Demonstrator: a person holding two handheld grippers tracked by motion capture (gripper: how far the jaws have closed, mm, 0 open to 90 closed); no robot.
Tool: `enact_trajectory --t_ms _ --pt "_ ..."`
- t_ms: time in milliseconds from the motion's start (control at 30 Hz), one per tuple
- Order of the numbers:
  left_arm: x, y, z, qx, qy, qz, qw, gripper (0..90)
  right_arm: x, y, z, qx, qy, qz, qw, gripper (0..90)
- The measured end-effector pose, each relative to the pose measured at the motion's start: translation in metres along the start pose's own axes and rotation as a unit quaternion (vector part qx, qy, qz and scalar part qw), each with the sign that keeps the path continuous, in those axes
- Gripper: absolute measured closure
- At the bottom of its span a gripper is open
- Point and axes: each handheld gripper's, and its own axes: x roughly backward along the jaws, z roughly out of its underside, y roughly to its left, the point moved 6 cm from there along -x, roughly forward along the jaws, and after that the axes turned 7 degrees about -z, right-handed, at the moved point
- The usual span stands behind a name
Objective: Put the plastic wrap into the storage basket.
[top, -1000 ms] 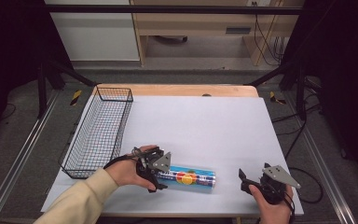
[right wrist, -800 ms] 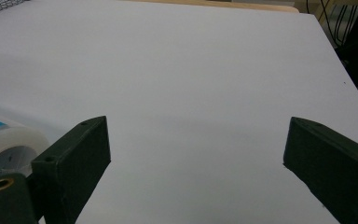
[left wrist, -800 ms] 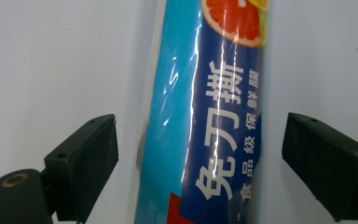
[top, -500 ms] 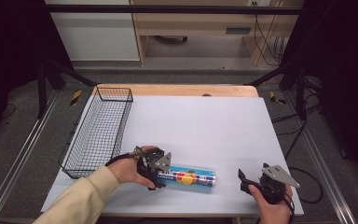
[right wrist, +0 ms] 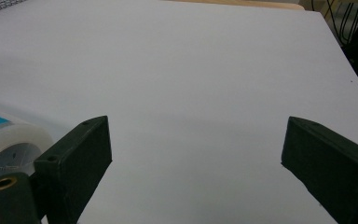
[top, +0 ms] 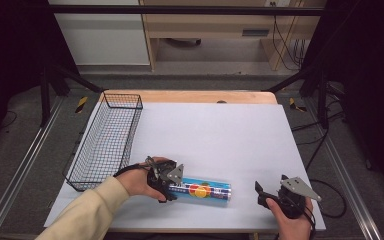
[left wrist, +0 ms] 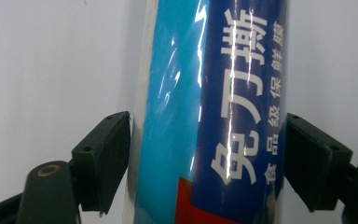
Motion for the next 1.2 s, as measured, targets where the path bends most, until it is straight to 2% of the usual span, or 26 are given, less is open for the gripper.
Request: enact_trajectory --t_ms 333,367,533,767,1033,1200 --pt "-0.0029 -0.0004 0.0000 -0.001 0.004 0.006 1.0000 28.1 0.0005 0.0006 -0.0004 -0.001 -0.002 -0.002 1.0000 9.8" --pt "-0.0030 0.0000 0.0002 0.000 0.004 0.006 1.0000 28.9 0.0016 0.0000 -0.0016 0.000 -0.008 0.001 1.0000 10.9" --pt "-0.0040 -0.0003 -0.0003 -0.001 0.004 0.010 0.9999 29.4 0.0016 -0.0001 -0.0017 -0.001 -0.009 0.001 1.0000 10.9" --pt "-0.0040 -0.0002 -0.0004 0.001 0.014 0.008 0.9999 29.8 0.0015 0.0002 -0.0015 -0.001 -0.008 -0.001 1.0000 10.9" --pt "-0.0040 -0.0004 -0.0008 -0.003 0.015 0.007 0.9999 30.3 0.0012 -0.0004 -0.0014 -0.001 -0.007 0.004 1.0000 10.8" --pt "-0.0039 0.0005 -0.0012 0.002 0.007 0.016 0.9998 30.4 0.0017 -0.0010 -0.0011 -0.002 -0.006 0.005 1.0000 10.9"
